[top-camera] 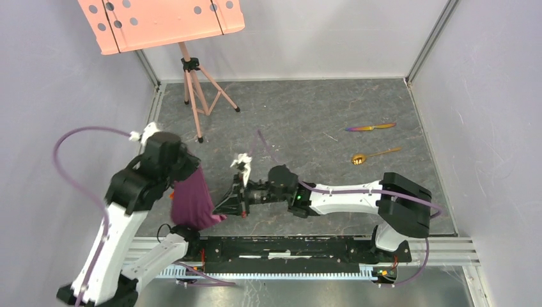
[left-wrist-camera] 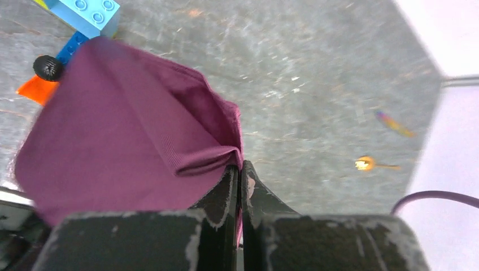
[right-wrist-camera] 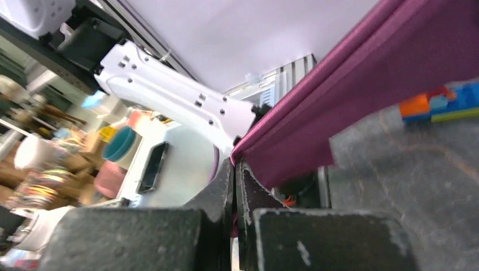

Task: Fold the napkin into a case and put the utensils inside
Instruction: Turn over the upper triangle folded napkin at the center of the board.

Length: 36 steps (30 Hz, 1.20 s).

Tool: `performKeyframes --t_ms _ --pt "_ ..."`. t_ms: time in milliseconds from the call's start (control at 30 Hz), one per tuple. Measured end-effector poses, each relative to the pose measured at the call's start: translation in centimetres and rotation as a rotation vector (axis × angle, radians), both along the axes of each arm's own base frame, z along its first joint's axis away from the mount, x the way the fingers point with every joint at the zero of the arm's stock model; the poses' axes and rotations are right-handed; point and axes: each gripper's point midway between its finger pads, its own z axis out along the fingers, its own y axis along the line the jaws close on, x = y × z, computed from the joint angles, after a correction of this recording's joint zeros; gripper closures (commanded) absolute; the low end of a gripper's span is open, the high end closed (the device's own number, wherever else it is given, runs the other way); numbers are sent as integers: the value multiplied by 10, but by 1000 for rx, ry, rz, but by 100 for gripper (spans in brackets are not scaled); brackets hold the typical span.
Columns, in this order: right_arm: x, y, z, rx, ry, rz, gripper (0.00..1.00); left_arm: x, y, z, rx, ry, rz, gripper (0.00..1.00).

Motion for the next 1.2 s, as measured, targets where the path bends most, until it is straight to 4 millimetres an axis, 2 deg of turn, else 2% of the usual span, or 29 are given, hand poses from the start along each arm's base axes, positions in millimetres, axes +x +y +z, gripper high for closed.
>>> performKeyframes --t_ms 33,100,267,333,400,433,533,667,800,867,1000,1033,1067,1133,1200 --pt "2 -5 1 31 33 9 100 5 -1 -5 31 26 -14 98" --pt "16 -23 -13 61 120 -4 100 20 -11 -30 100 130 -51 98" --pt "65 -86 -105 -23 387 -157 100 71 -66 -132 283 431 -206 98" --pt "76 -111 -138 -71 461 -216 100 82 -88 -175 342 532 -269 98" --pt "81 -130 -160 -112 500 -253 100 90 -109 -210 382 615 -340 98" --pt "84 -138 -169 -129 511 -270 100 94 -121 -225 393 636 -375 98" --pt "92 -162 -188 -169 510 -315 100 103 -149 -250 386 640 -462 98" --pt "101 -191 -213 -245 483 -372 100 113 -178 -259 327 584 -547 98" --pt "106 -206 -225 -320 403 -393 100 120 -203 -265 282 555 -619 94" --pt "110 -212 -226 -345 357 -404 94 126 -216 -264 266 533 -652 85" --pt "114 -226 -230 -427 290 -422 69 138 -232 -255 253 475 -692 65" --pt "117 -233 -227 -486 229 -436 60 156 -241 -237 243 391 -707 48" --pt "117 -233 -227 -486 229 -436 59 156 -241 -237 243 391 -707 45" --pt "122 -238 -222 -523 185 -460 55 158 -242 -223 236 349 -725 40" --pt "129 -248 -217 -568 128 -510 52 151 -237 -203 218 316 -738 36"
